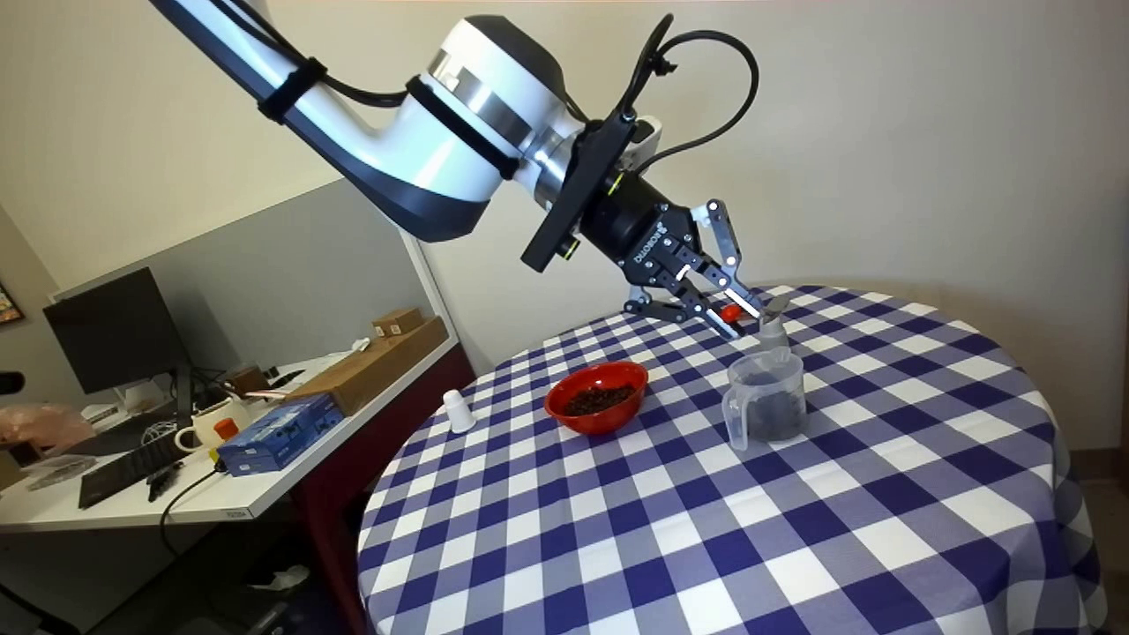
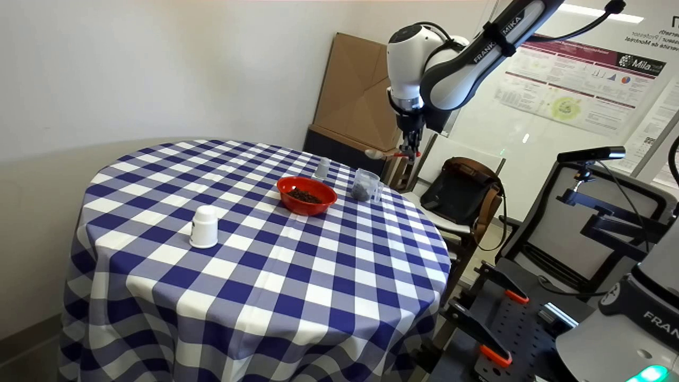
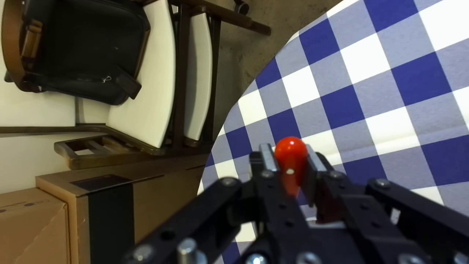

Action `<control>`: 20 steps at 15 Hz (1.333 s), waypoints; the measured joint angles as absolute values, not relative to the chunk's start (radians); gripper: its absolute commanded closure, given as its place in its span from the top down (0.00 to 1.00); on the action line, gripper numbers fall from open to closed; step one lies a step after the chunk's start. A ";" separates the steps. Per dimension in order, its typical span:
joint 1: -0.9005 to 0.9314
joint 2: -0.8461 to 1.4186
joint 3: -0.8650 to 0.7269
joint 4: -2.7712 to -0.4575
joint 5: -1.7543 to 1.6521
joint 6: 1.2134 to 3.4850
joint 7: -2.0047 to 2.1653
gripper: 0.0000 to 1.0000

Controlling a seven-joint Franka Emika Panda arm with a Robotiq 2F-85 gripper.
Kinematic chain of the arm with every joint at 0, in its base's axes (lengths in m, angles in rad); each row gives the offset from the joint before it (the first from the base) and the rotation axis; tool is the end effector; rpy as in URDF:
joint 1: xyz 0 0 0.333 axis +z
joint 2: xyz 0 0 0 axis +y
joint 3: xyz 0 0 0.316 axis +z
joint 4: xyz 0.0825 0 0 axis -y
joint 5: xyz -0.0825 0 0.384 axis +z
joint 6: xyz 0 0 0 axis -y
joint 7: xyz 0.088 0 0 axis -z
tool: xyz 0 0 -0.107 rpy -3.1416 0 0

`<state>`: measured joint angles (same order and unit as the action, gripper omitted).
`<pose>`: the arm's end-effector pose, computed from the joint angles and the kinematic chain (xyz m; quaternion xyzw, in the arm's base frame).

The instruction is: Scoop some contents of the red bowl with a spoon and put them in the jug

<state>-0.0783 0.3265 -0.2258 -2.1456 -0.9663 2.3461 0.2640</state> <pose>0.5329 -0.1796 0.2481 0.9326 0.0894 -0.0696 0.3426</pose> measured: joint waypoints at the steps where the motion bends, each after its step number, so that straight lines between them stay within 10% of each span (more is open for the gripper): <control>1: -0.078 0.326 -0.226 -2.146 -0.969 2.346 0.264 0.10; 20: -0.077 0.288 -0.173 -2.132 -0.908 2.362 0.342 0.10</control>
<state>-0.0775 0.2883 -0.1727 -2.1324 -0.9081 2.3622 0.3420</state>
